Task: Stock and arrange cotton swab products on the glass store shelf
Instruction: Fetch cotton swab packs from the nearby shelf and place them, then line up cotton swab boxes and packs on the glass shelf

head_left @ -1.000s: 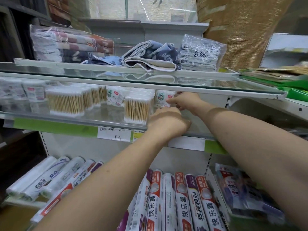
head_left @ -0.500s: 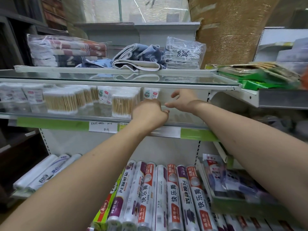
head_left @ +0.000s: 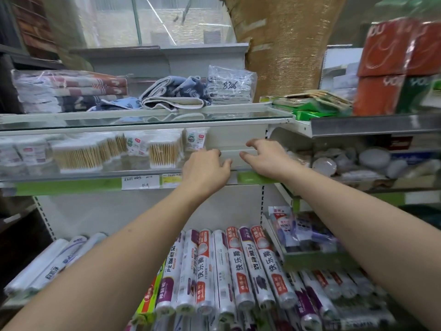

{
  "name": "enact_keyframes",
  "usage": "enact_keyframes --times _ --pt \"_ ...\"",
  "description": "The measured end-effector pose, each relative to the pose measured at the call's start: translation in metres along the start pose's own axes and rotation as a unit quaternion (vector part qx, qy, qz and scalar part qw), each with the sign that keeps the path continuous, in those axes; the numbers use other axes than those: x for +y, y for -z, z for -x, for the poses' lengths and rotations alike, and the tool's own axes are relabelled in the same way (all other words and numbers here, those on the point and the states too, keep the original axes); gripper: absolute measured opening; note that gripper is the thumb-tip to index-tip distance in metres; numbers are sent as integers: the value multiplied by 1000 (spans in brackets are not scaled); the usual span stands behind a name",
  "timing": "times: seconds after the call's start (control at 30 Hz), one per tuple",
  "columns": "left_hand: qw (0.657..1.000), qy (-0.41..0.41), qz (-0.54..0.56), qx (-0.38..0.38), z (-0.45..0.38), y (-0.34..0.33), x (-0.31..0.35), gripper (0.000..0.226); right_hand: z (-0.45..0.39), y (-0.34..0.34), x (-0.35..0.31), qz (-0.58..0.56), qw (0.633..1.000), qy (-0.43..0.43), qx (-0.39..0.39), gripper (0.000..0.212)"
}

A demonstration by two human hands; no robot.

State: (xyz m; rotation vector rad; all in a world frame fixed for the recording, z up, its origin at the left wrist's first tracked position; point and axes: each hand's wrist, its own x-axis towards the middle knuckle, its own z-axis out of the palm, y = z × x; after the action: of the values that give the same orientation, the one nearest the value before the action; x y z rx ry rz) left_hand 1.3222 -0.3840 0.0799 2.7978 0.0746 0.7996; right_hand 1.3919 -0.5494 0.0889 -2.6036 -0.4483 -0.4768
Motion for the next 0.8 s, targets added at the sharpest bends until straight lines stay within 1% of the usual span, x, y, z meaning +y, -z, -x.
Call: enact_keyframes --times 0.13,0.23,0.37,0.57,0.8 --pt "998 -41 34 14 15 3 5 50 35 5 7 41 998 -23 30 63" --pt "996 -67 54 7 29 0 14 49 64 9 13 48 997 -35 56 67" --pt "993 -90 79 -9 46 -7 29 47 99 16 24 62 993 -68 75 60" --pt "986 -127 102 -18 67 -14 59 46 136 33 44 70 990 -89 82 59" --pt "982 -142 119 -17 63 -25 103 47 141 50 80 69 990 -106 61 59"
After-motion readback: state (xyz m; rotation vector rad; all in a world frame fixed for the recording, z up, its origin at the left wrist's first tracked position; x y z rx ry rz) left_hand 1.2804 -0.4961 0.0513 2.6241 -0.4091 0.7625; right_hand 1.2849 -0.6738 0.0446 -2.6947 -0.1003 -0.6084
